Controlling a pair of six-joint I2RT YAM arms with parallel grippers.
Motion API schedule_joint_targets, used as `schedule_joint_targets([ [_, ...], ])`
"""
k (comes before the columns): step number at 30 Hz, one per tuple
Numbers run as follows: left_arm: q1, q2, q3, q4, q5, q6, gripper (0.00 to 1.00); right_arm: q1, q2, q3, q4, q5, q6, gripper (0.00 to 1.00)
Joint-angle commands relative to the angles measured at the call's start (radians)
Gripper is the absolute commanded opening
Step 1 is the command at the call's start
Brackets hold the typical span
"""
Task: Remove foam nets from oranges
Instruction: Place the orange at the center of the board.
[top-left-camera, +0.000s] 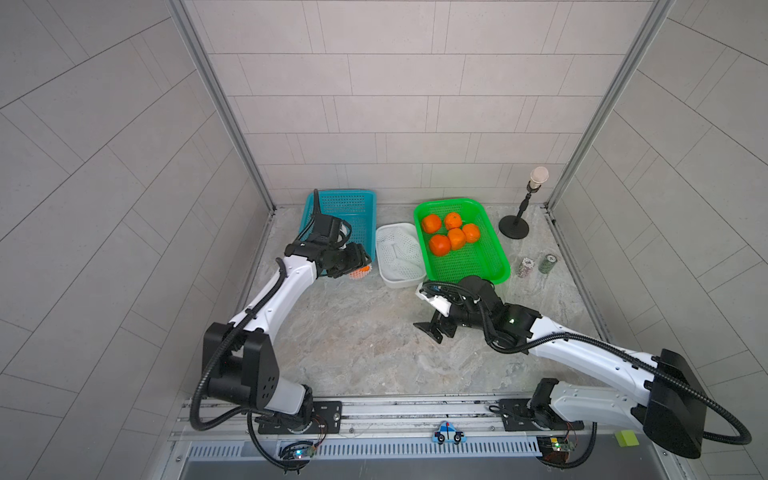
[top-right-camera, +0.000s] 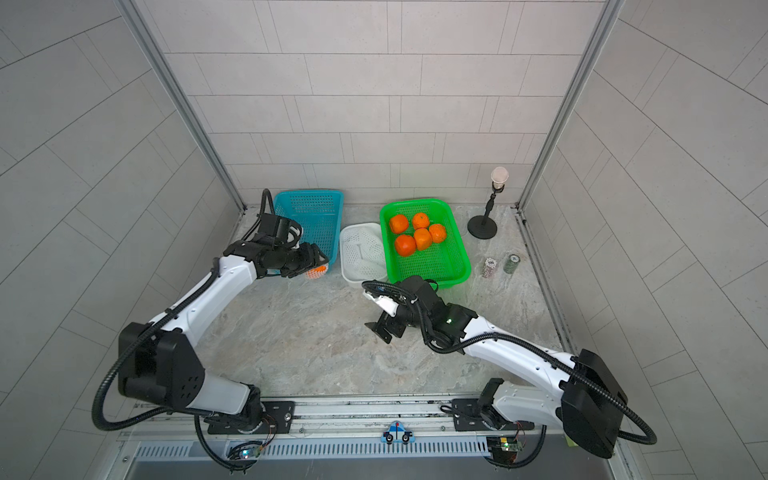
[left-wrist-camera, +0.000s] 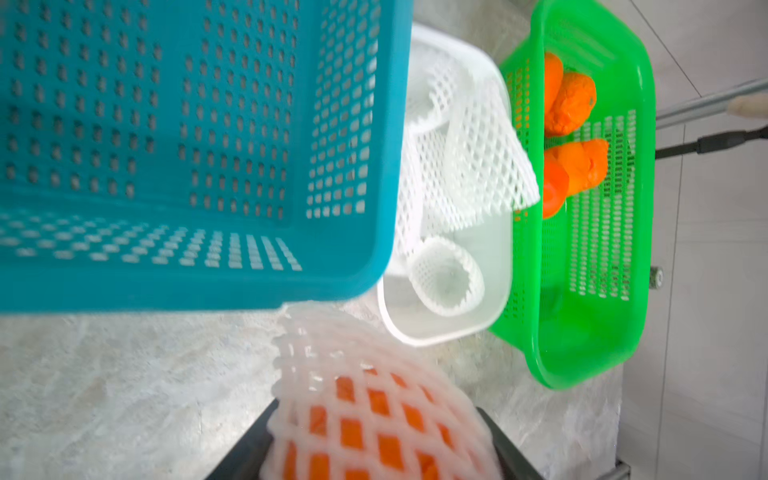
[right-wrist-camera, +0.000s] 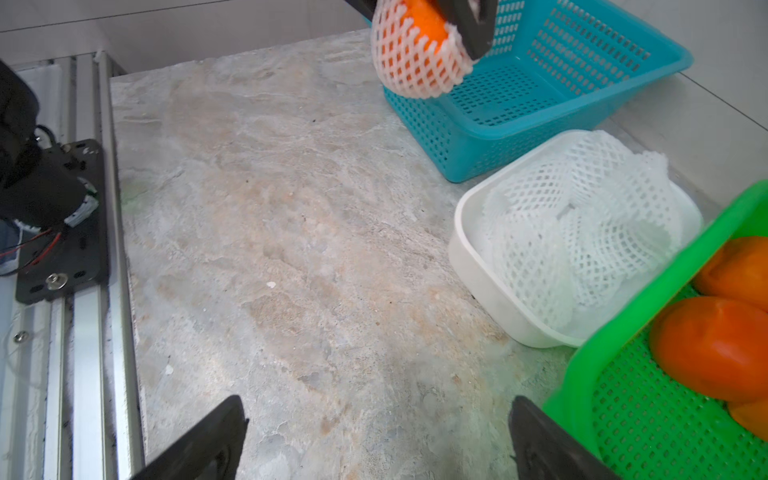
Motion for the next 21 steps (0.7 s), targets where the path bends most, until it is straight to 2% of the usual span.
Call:
schedule_joint_targets([
  [1,-0.054,-0.069,-0.097,0.027,0.058,-0.055,0.64,0.017,-0.019,-0.023,0.033,-0.062,-0.074,1.00],
  [14,-0.250,-0.215,-0.385,0.116,0.163,-0.136,0.64,0.044,-0.022,-0.076,0.006,-0.046,-0.073,1.00],
  [21,-0.329,-0.213,-0.485,0.251,0.186,-0.168,0.65,0.044,-0.002,-0.105,0.065,-0.030,-0.045,1.00],
])
